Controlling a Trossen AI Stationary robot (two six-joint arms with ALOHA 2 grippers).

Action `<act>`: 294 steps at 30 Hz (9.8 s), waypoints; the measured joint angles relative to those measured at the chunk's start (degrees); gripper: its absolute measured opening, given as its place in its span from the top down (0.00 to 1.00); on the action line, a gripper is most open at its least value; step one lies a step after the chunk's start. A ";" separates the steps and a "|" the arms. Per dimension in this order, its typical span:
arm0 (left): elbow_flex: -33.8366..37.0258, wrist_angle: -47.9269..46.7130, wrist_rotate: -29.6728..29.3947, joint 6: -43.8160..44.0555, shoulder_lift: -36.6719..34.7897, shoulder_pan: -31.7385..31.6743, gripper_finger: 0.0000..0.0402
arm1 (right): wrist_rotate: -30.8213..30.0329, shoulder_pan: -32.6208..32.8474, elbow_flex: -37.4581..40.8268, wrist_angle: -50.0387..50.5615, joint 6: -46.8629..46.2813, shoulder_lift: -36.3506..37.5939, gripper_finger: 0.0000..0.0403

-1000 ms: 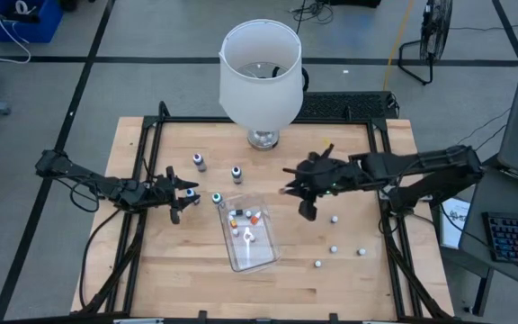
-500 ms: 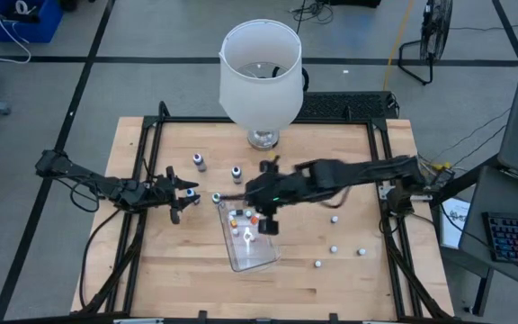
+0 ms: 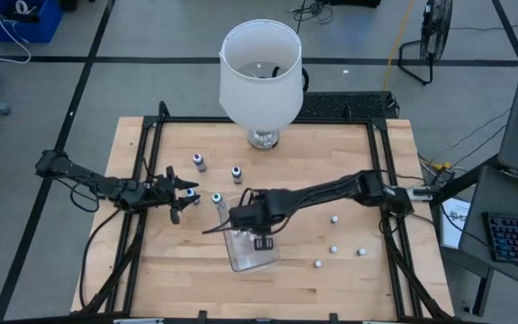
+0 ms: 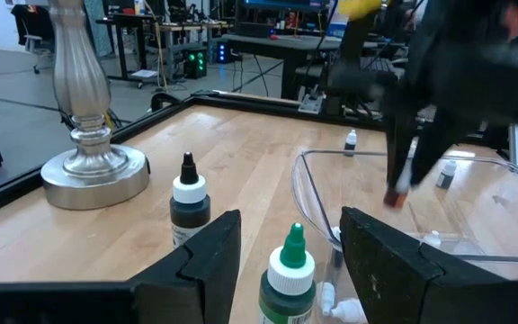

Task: Pick & Place food coloring
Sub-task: Put the orange food coloring bottle into the bin, then put the violet food coloring bottle into the bin, then put the green food coloring bottle into the bin

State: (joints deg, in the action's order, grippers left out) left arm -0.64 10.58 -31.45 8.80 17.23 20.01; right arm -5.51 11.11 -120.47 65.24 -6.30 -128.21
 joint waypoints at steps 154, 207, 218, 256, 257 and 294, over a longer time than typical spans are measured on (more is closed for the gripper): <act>-0.02 0.01 -0.01 0.00 0.00 0.00 0.52 | -11.26 3.24 45.25 -31.75 -26.29 45.58 0.86; -0.02 -0.01 0.01 0.00 0.00 0.00 0.52 | 6.99 3.77 14.49 -12.77 -7.54 1.85 0.86; -0.02 -0.01 0.00 0.00 0.00 0.00 0.52 | 6.88 3.48 14.57 -15.09 -9.49 1.85 0.66; -0.02 0.01 0.00 0.00 0.00 0.00 0.52 | -0.64 22.56 16.72 5.72 -52.85 19.62 0.64; -0.02 -0.01 0.01 0.00 0.00 0.00 0.52 | -0.62 23.06 17.64 5.47 -54.11 19.62 0.64; -0.02 -0.01 0.00 0.00 0.00 0.00 0.52 | 5.84 22.97 42.96 -10.16 -61.99 19.59 0.64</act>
State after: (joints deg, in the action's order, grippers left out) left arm -0.67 10.57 -31.45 8.80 17.23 20.01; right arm 0.33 34.09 -77.51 55.08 -68.29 -108.62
